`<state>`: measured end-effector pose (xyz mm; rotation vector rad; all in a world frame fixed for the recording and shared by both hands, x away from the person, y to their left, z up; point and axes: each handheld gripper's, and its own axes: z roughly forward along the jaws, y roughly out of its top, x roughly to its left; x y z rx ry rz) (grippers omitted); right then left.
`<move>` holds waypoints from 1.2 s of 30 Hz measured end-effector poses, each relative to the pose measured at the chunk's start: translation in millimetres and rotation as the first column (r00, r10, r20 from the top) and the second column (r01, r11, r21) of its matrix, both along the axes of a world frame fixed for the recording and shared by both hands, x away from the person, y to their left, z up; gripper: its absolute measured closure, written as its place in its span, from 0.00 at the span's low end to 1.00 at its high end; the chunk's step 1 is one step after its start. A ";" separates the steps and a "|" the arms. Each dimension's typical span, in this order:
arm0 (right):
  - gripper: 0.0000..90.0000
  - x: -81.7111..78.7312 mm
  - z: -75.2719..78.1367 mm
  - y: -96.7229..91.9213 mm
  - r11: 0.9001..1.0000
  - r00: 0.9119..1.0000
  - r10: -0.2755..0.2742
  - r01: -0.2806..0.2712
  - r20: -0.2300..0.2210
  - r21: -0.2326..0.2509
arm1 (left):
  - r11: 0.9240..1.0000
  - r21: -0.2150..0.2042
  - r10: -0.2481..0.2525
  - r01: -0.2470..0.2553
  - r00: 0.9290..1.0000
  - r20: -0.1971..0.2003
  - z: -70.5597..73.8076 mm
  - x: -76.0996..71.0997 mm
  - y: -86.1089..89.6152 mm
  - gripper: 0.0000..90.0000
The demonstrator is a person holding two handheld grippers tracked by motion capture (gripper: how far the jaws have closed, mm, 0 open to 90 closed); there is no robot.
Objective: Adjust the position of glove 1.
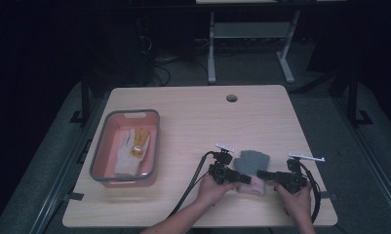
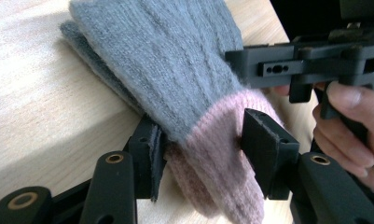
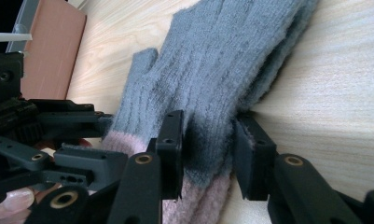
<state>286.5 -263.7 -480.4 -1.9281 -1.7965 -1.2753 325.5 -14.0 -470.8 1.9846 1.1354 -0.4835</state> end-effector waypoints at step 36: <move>0.86 -1.8 32.7 24.1 0.997 0.992 0.067 -0.071 0.109 0.038 | 0.995 -0.093 0.034 -0.030 0.999 0.038 22.9 1.5 37.1 0.73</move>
